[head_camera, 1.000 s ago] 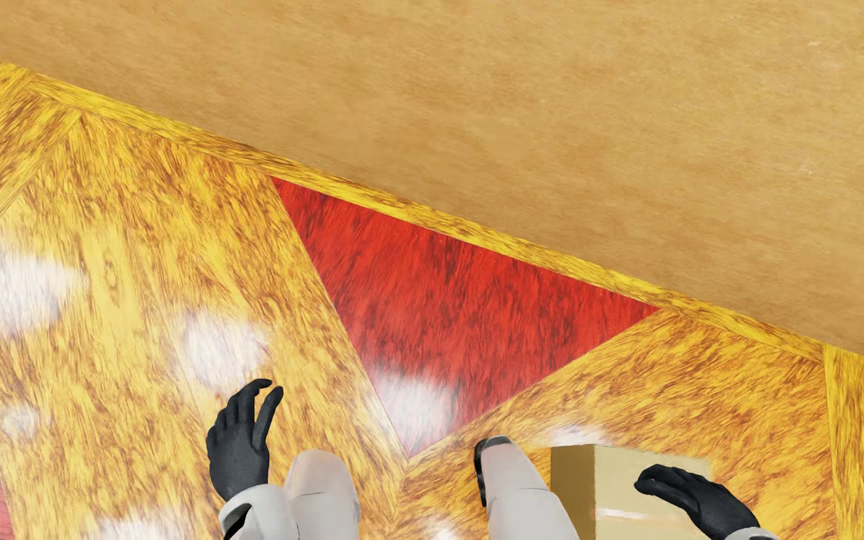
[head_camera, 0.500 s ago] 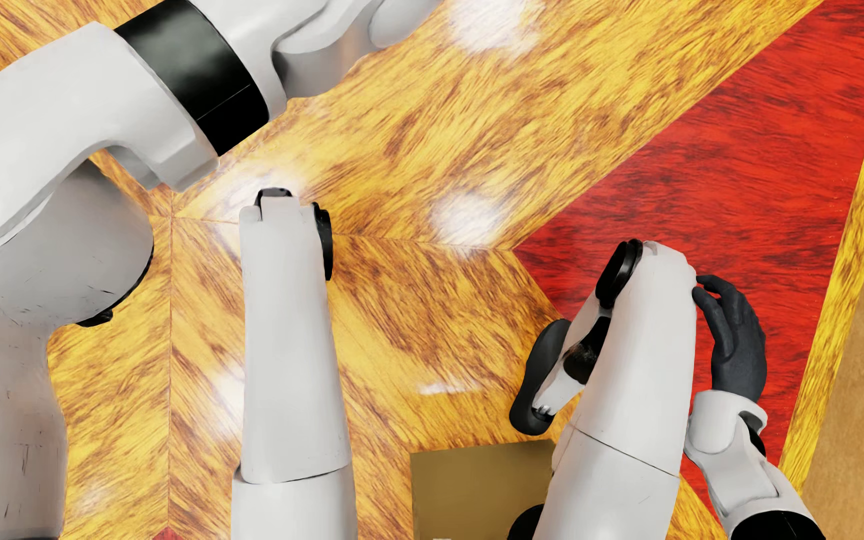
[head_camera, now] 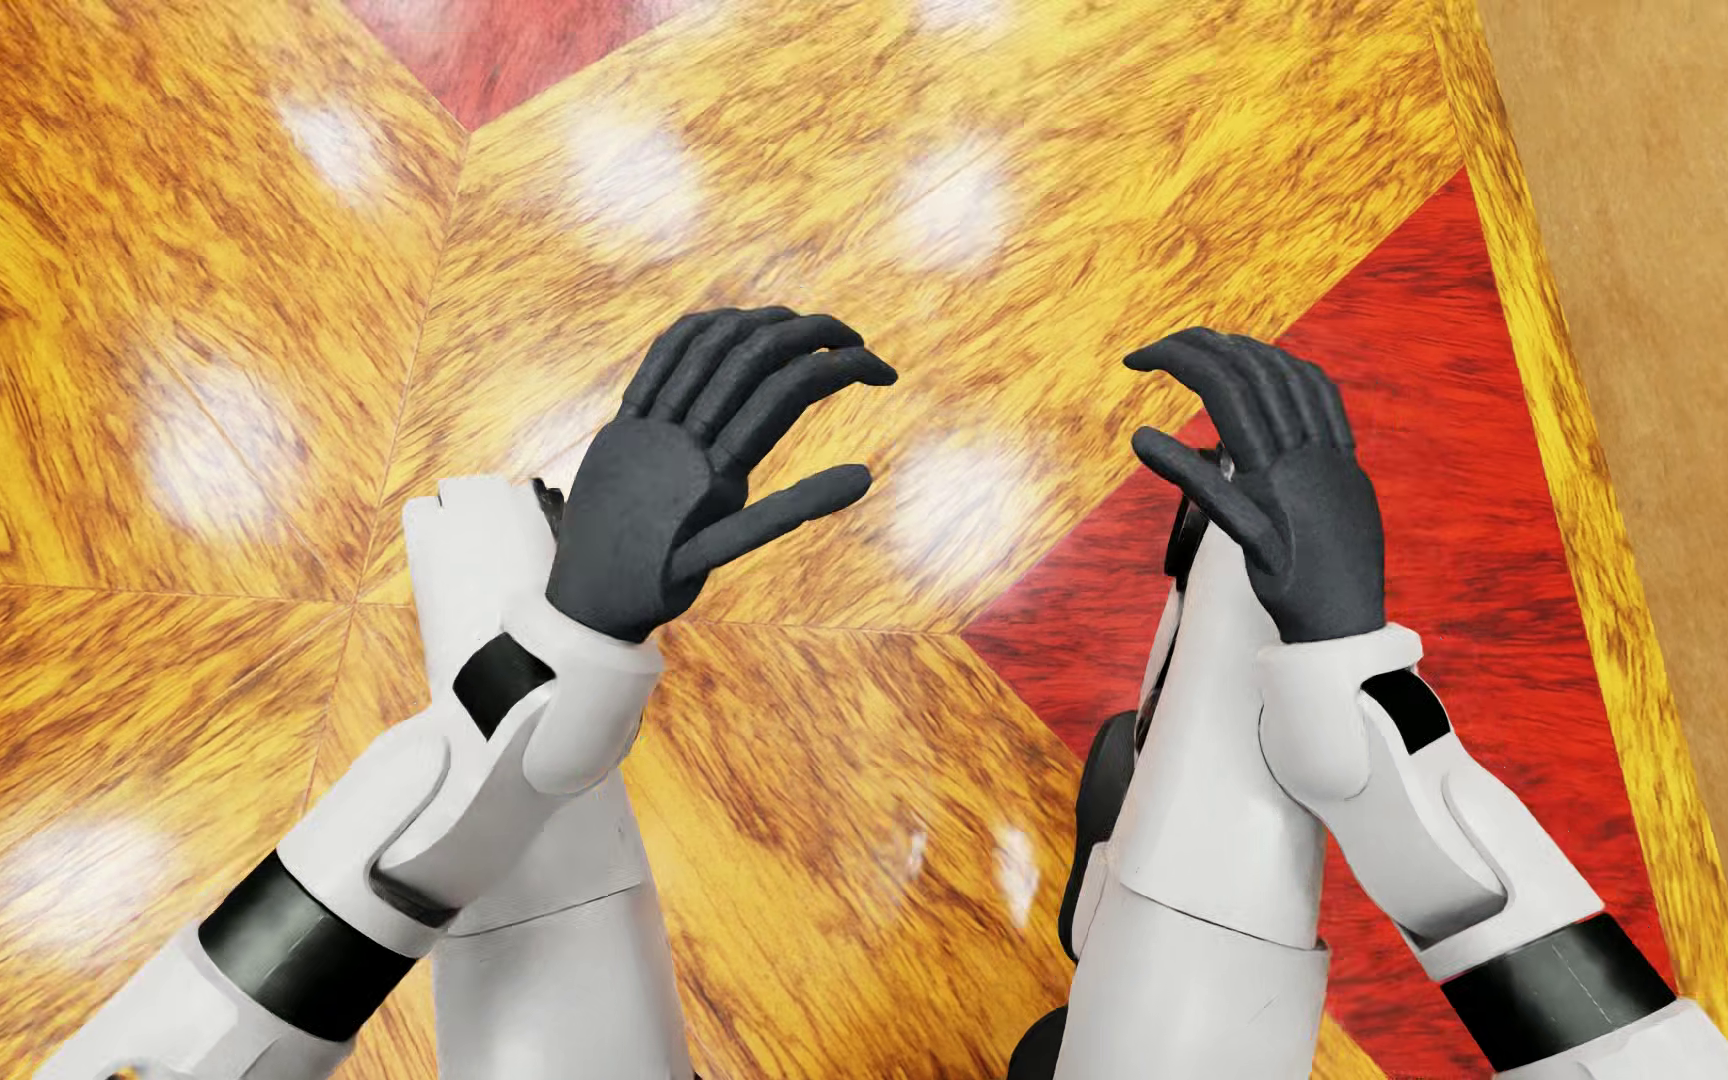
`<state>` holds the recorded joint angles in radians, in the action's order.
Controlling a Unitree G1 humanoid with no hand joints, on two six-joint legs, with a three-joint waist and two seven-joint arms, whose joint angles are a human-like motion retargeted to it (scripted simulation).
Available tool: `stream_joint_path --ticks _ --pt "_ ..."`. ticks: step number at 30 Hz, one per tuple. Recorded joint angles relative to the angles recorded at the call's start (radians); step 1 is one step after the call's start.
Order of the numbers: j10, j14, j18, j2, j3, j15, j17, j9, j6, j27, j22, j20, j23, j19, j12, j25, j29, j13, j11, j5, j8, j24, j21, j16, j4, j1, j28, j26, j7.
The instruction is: Take a seat on dark orange box
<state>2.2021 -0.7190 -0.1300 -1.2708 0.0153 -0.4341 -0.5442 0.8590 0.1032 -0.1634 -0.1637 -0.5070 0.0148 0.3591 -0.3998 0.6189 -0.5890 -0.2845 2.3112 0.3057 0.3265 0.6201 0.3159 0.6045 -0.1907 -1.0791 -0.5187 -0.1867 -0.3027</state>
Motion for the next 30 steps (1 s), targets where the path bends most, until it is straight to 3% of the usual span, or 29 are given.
stream_joint_path --ticks 1,3,4,5,6,7,8,9,11,13,14,17,22,26,30 --pt "-0.009 0.009 -0.013 0.013 0.005 0.036 0.010 -0.010 -0.002 -0.044 -0.009 0.038 -0.023 0.016 0.089 0.018 0.103 -0.014 -0.053 -0.033 -0.007 0.034 0.030 -0.019 -0.010 0.033 0.076 -0.041 -0.001" --pt "-0.014 0.085 -0.065 0.067 0.029 0.084 0.030 -0.034 -0.013 -0.133 0.027 0.116 -0.001 0.001 0.213 0.035 0.309 -0.074 -0.131 -0.095 -0.028 0.089 0.105 -0.052 -0.045 0.053 0.226 -0.091 -0.013" --pt "-0.013 0.098 -0.078 0.106 0.033 0.135 0.034 -0.040 -0.025 -0.147 0.073 0.123 0.039 -0.009 0.239 0.054 0.366 -0.100 -0.167 -0.106 -0.035 0.096 0.132 -0.079 -0.048 0.049 0.256 -0.096 -0.023" --pt "-0.010 0.041 -0.076 0.150 0.037 0.085 0.042 -0.052 -0.031 -0.147 0.123 0.121 0.088 -0.013 0.260 0.057 0.416 -0.112 -0.195 -0.118 -0.033 0.124 0.152 -0.102 -0.049 0.058 0.241 -0.115 -0.025" --pt "-0.017 0.014 -0.036 0.161 0.038 0.080 0.049 -0.057 -0.022 -0.143 0.163 0.126 0.143 -0.054 0.266 0.057 0.424 -0.122 -0.200 -0.138 -0.049 0.138 0.180 -0.116 -0.059 0.083 0.192 -0.098 -0.006" --pt "-0.037 0.027 -0.038 0.163 0.037 0.103 0.047 -0.060 -0.024 -0.175 0.219 0.122 0.193 -0.057 0.251 0.057 0.351 -0.133 -0.200 -0.136 -0.048 0.134 0.187 -0.132 -0.064 0.105 0.143 -0.089 0.006" --pt "-0.066 0.063 -0.039 0.173 0.037 0.107 0.043 -0.062 -0.035 -0.156 0.267 0.108 0.213 -0.049 0.234 0.029 0.310 -0.143 -0.202 -0.141 -0.043 0.126 0.207 -0.137 -0.064 0.123 0.116 -0.065 0.013" --pt "-0.062 0.070 -0.024 0.186 0.033 0.089 0.031 -0.070 -0.043 -0.150 0.290 0.103 0.212 -0.065 0.221 0.025 0.325 -0.147 -0.203 -0.138 -0.050 0.133 0.216 -0.132 -0.062 0.124 0.140 -0.063 0.027" --pt "-0.061 0.074 -0.050 0.197 0.034 0.076 0.028 -0.080 -0.049 -0.190 0.309 0.103 0.252 -0.066 0.212 0.023 0.392 -0.174 -0.198 -0.135 -0.042 0.124 0.237 -0.124 -0.067 0.129 0.169 -0.089 0.024" --pt "-0.059 0.072 -0.051 0.196 0.034 0.065 0.046 -0.099 -0.048 -0.168 0.337 0.093 0.290 -0.066 0.200 -0.001 0.358 -0.167 -0.190 -0.132 -0.038 0.083 0.239 -0.109 -0.067 0.124 0.158 -0.083 0.024" --pt "-0.057 0.065 -0.043 0.196 0.023 0.063 0.044 -0.099 -0.060 -0.160 0.361 0.071 0.302 -0.064 0.178 -0.010 0.321 -0.163 -0.189 -0.125 -0.039 0.091 0.220 -0.116 -0.060 0.114 0.135 -0.084 0.019" --pt "-0.054 0.079 -0.027 0.192 0.013 0.058 0.059 -0.106 -0.060 -0.141 0.392 0.041 0.314 -0.065 0.161 0.011 0.285 -0.139 -0.181 -0.116 -0.033 0.080 0.217 -0.133 -0.048 0.106 0.089 -0.053 0.019" --pt "-0.045 0.071 -0.031 0.177 0.015 0.049 0.072 -0.114 -0.061 -0.106 0.403 0.048 0.342 -0.061 0.159 0.021 0.224 -0.144 -0.174 -0.115 -0.026 0.120 0.230 -0.162 -0.043 0.084 0.082 -0.047 0.003" --pt "-0.037 0.074 -0.032 0.123 0.012 0.054 0.072 -0.133 -0.062 -0.137 0.364 0.100 0.332 -0.044 0.109 0.050 0.265 -0.167 -0.173 -0.115 -0.016 0.132 0.194 -0.147 -0.055 0.022 0.207 -0.105 -0.008" --pt "-0.025 0.059 -0.040 0.105 0.005 0.033 0.065 -0.129 -0.063 -0.144 0.339 0.113 0.309 -0.034 0.097 0.048 0.262 -0.157 -0.167 -0.110 -0.022 0.135 0.175 -0.149 -0.058 -0.002 0.225 -0.113 -0.015"
